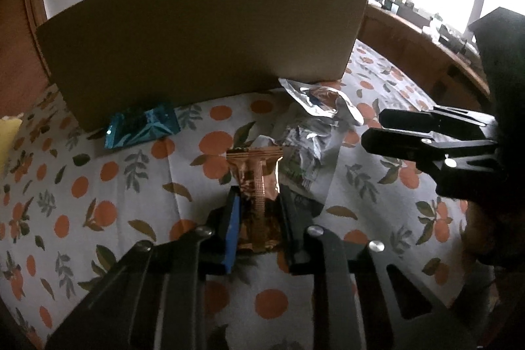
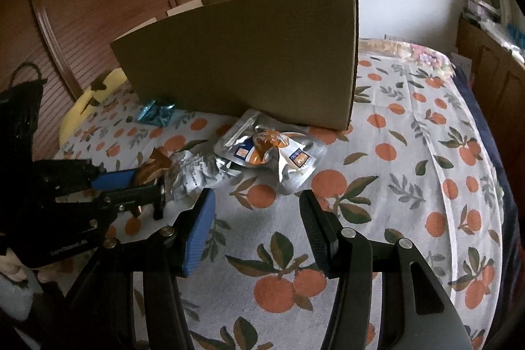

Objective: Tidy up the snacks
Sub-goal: 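Grasp the brown-gold wrapped packet with the left tool while the right grasps a silver foil packet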

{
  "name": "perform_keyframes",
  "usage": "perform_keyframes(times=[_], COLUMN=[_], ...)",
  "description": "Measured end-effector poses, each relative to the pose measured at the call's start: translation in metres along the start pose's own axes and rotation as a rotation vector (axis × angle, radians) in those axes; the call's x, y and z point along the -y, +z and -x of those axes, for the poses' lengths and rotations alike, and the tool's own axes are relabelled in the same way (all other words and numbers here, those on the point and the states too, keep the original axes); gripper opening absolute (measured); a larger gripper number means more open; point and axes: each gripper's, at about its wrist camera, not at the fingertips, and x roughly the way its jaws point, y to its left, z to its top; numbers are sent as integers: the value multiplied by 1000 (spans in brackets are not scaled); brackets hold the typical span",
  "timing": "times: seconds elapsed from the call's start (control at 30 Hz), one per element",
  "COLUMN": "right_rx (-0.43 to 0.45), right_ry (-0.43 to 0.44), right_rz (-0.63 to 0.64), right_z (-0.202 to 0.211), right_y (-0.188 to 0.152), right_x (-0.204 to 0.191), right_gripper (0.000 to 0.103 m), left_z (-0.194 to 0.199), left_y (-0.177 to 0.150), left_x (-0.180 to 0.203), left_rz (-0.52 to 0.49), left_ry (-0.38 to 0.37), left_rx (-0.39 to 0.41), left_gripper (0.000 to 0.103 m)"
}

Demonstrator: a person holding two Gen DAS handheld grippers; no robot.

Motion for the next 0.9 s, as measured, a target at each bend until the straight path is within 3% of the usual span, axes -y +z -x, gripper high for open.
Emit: perform_keyframes(times=[0.2, 0.47, 0.9], right_rx=[-15, -74, -108], right_ry=[74, 103, -29], right_rz=[-92, -176, -217], right_z=[2, -24, -53], right_y=[1, 3, 34], right_x=[-5, -30, -40], right_gripper=[54, 54, 55], left_z=[17, 28, 34], left_y=[-6, -13, -16], left_x=[-20, -48, -53], left_rz=[41, 83, 112], left_ry=[-9, -40, -84], left_rx=[42, 85, 145], left_gripper=[20, 20, 20])
